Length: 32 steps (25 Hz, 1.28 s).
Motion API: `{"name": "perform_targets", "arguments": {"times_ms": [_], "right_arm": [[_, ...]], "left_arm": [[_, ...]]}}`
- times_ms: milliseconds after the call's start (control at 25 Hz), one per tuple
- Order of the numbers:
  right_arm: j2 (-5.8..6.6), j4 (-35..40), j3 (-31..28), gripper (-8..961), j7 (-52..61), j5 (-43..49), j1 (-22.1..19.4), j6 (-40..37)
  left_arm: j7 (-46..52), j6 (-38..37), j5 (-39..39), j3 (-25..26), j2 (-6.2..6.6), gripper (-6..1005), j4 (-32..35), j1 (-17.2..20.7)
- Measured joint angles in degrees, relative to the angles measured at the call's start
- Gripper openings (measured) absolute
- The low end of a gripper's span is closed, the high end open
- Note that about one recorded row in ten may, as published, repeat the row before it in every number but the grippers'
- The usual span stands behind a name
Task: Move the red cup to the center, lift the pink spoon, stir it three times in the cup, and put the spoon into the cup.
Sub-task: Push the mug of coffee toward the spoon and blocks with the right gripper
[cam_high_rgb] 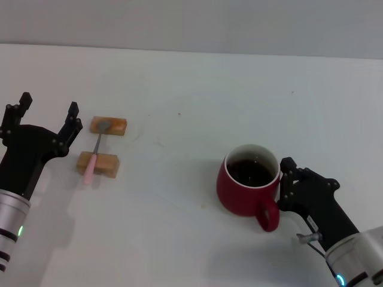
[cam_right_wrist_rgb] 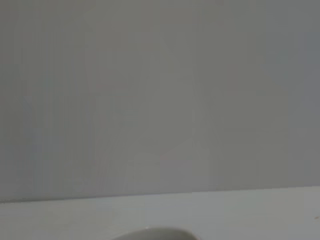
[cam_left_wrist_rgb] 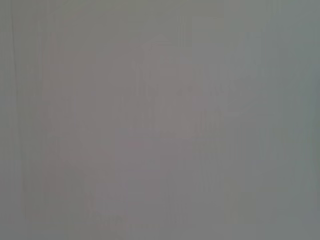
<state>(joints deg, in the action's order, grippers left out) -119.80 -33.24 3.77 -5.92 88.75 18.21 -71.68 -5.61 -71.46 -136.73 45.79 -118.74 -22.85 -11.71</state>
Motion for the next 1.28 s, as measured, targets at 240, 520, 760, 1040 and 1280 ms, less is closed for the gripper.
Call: {"name": "perform_targets", "arguments": {"times_ms": [240,520,760,1040,1280], "right_arm": [[0.00,-0.25,0.01,0,0.05,0.03,1.20,1.59],[-0.05,-0.34,0.01,-1,0.09,0.03,2.52,2.46],[-0.08,-0.34,0.01,-1,0.12,0.03,3.47,3.32],[-0.09,-0.34,-0.30,-1,0.12,0.03,4.34,3.73],[-0.09,-0.28,-0.68,-1,0.12,0.03,4.84,3.98]], "left_arm": [[-0.06,0.00,0.09,0.00,0.00,861,0.00,0.10],[-0.10,0.00,0.15,0.00,0.00,862,0.00,0.26],[0.03,0.00,0.11,0.00,0.00,862,0.43,0.21],[0.12,0.00,0.00,0.00,0.00,861,0.45,0.32],[0.14,0.00,-0.03,0.00,0.00,861,0.45,0.46]]}}
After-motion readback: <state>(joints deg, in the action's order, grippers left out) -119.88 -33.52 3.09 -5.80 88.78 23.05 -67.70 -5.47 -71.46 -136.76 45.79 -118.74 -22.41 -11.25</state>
